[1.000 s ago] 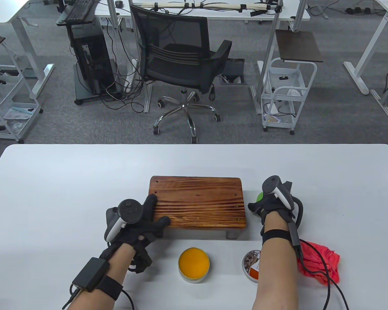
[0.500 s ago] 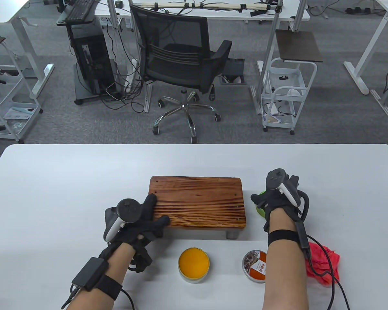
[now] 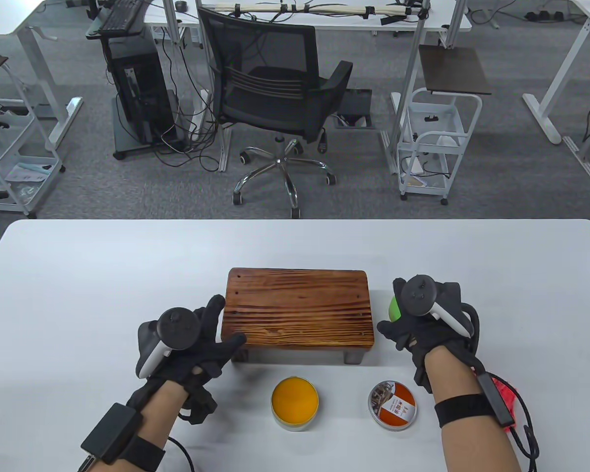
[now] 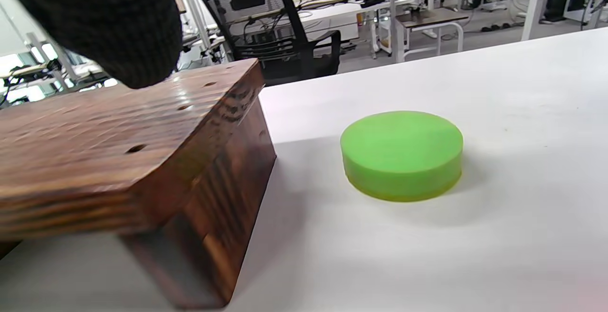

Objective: Dip and apply wood wax on stool

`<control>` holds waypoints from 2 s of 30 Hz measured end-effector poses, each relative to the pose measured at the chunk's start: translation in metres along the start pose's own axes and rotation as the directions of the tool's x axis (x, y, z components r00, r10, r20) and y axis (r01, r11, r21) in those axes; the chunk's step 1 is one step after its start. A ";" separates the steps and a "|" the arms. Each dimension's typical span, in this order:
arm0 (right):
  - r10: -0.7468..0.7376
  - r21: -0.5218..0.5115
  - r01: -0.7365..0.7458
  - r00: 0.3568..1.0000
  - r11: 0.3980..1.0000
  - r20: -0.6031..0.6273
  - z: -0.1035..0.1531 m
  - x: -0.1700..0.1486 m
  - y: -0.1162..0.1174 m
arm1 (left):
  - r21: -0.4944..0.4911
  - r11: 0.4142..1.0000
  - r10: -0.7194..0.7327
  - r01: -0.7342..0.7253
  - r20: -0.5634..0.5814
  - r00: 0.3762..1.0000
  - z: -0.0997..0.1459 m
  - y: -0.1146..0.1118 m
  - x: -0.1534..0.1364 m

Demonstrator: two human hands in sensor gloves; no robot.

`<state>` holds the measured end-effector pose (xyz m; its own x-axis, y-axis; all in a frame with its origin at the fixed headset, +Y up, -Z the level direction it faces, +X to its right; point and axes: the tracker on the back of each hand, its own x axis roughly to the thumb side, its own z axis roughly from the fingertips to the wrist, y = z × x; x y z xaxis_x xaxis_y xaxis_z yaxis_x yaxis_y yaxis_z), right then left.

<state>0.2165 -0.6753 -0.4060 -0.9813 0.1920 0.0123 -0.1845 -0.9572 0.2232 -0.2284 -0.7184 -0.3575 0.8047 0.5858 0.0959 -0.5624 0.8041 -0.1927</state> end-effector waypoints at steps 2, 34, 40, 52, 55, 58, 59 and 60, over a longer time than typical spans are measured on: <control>0.010 0.026 -0.010 1.000 1.000 0.005 0.012 0.000 0.001 | 0.006 1.000 -0.003 0.003 0.051 0.999 0.015 0.001 0.010; 0.082 0.428 -0.087 0.996 0.900 0.031 0.028 0.011 0.130 | -0.086 0.996 0.011 0.007 0.208 0.978 0.058 -0.064 0.017; 0.082 0.423 -0.091 0.996 0.902 0.040 0.030 0.009 0.140 | -0.094 0.996 0.016 0.004 0.207 0.978 0.059 -0.065 0.016; 0.141 0.401 -0.145 0.989 0.904 0.040 0.035 0.010 0.144 | -0.107 0.994 -0.002 0.024 0.197 0.980 0.057 -0.069 0.018; 0.147 0.399 -0.149 0.988 0.905 0.037 0.036 0.012 0.143 | -0.113 0.993 -0.009 0.032 0.197 0.980 0.056 -0.071 0.019; 0.146 0.393 -0.147 0.989 0.908 0.035 0.036 0.012 0.143 | -0.116 0.993 -0.015 0.039 0.197 0.980 0.056 -0.072 0.020; 0.146 0.392 -0.148 0.989 0.908 0.033 0.036 0.012 0.143 | -0.116 0.992 -0.016 0.040 0.196 0.981 0.056 -0.073 0.020; 0.147 0.390 -0.147 0.989 0.909 0.032 0.036 0.012 0.143 | -0.117 0.992 -0.018 0.041 0.195 0.981 0.056 -0.073 0.020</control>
<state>0.1801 -0.8018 -0.3384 -0.9955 0.0562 0.0757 -0.0018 -0.8140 0.5809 -0.1820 -0.7595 -0.2872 0.7622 0.5799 0.2877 -0.5025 0.8102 -0.3017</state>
